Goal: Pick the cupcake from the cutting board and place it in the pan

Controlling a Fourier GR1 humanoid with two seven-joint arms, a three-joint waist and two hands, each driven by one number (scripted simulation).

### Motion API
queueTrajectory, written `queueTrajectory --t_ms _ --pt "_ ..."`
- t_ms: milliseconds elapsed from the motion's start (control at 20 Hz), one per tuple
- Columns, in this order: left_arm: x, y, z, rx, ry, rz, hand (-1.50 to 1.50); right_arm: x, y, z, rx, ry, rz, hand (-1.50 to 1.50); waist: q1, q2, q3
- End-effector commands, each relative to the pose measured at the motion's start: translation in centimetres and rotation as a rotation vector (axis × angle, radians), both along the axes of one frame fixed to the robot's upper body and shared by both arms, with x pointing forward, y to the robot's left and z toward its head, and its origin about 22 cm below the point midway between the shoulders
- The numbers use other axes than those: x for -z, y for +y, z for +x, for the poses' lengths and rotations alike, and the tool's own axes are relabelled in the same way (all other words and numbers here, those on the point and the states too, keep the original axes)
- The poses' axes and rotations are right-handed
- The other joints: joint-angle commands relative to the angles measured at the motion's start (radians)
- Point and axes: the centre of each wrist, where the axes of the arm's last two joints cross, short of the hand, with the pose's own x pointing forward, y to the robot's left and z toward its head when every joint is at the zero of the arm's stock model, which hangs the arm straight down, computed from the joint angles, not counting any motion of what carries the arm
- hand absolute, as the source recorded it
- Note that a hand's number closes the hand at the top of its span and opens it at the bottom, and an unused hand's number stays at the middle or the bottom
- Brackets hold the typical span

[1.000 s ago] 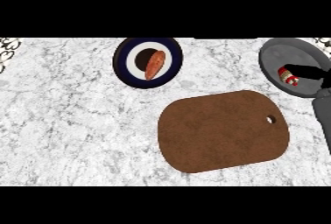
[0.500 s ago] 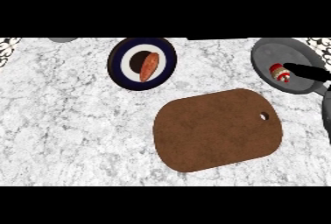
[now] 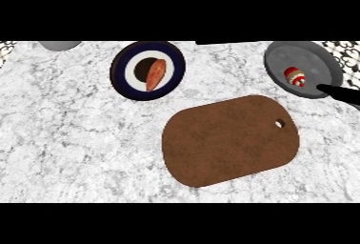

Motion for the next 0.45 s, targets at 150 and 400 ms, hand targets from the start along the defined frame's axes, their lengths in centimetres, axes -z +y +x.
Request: queueTrajectory --t_ms 150,400 --pt "-4.3 -0.4 9.0 -0.044 -0.492 -0.047 0.0 1.8 -3.1 -2.7 -0.109 -0.037 0.048 -1.5 -0.021 -0.001 -0.005" --pt "-4.4 -0.3 9.1 -0.046 -0.496 -0.048 0.0 2.8 -4.9 -4.6 -0.158 -0.044 0.033 -1.5 -0.025 -0.003 -0.007"
